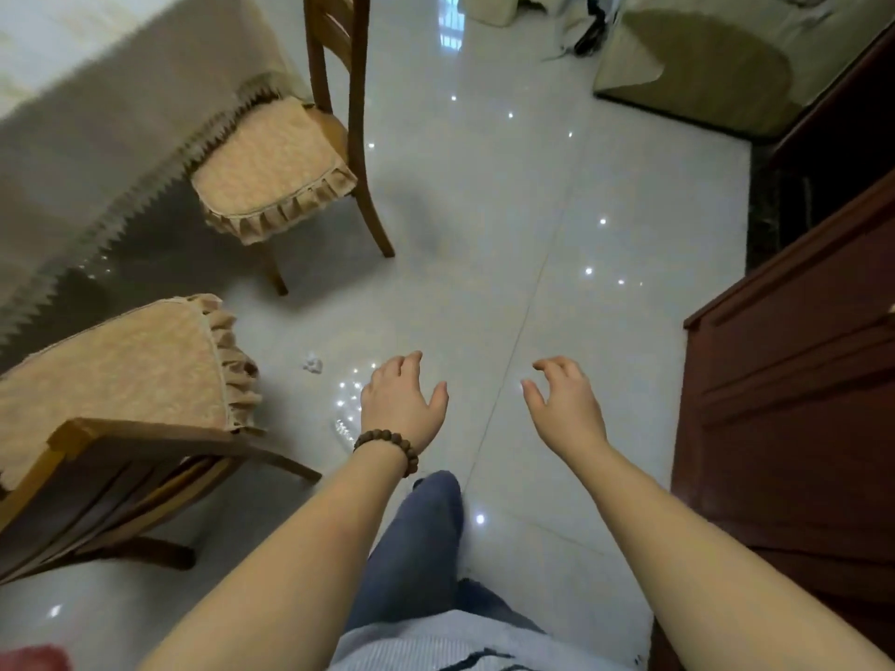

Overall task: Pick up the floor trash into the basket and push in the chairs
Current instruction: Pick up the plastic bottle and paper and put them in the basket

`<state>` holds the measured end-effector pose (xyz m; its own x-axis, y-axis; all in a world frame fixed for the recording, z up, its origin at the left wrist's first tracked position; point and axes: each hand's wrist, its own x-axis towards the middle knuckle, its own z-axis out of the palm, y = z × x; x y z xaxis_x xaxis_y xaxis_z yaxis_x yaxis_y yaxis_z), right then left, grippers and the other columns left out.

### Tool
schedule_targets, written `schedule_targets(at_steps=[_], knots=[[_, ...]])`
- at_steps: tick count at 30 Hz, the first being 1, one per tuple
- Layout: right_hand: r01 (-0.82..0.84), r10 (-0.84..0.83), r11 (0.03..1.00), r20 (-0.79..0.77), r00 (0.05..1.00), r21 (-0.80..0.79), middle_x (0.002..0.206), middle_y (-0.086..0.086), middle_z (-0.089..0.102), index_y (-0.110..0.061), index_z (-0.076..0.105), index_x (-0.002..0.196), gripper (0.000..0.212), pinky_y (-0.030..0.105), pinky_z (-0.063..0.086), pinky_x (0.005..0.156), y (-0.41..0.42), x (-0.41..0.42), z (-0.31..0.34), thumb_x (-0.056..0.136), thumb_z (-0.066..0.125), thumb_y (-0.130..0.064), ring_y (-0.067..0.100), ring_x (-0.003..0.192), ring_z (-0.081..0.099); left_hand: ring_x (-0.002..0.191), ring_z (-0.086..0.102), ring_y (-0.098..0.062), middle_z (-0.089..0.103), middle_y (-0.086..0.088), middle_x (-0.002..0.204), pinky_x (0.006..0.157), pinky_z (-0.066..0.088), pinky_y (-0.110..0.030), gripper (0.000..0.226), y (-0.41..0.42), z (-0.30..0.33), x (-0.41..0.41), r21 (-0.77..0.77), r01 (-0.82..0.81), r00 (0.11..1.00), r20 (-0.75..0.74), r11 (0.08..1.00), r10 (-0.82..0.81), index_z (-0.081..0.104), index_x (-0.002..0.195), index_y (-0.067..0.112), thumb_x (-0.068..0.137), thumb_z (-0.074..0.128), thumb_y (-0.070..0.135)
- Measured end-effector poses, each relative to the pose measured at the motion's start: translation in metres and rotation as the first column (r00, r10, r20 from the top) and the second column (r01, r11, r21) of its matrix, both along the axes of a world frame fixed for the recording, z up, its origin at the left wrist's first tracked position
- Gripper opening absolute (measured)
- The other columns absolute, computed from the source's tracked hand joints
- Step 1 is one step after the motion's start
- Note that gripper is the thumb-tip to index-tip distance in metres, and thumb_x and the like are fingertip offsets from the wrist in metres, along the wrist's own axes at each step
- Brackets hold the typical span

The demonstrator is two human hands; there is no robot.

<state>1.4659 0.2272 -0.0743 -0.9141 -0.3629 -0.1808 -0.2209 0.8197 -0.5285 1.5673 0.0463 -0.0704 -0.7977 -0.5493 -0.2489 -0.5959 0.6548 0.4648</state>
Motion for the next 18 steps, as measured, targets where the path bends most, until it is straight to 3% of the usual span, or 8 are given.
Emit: schedule_targets(at_steps=[10, 18], knots=[[-0.339, 0.339, 0.937, 0.023, 0.941, 0.086, 0.131, 0.012, 0.048, -0.008, 0.056, 0.122, 0.037, 0.040, 0.037, 0.103, -0.122, -0.168, -0.032, 0.092, 0.052, -0.030, 0.028, 0.120, 0.045, 0.131, 0.038, -0.024, 0.044, -0.005, 0.142, 0.109, 0.033, -0.042, 0.056, -0.083, -0.040, -0.119, 0.059, -0.300, 0.954, 0.010, 0.952, 0.300, 0.039, 0.140, 0.019, 0.091, 0.046, 0.045], [-0.674, 0.680, 0.718, 0.028, 0.732, 0.176, 0.127, 0.011, 0.052, -0.009, 0.056, 0.121, 0.037, 0.038, 0.040, 0.100, -0.259, -0.254, -0.022, 0.092, 0.052, -0.031, 0.029, 0.116, 0.049, 0.132, 0.037, -0.025, 0.042, -0.005, 0.144, 0.107, 0.031, -0.042, 0.056, -0.156, -0.036, -0.162, 0.100, -0.628, 0.777, 0.041, 0.772, 0.628, 0.036, 0.142, 0.020, 0.093, 0.046, 0.045]])
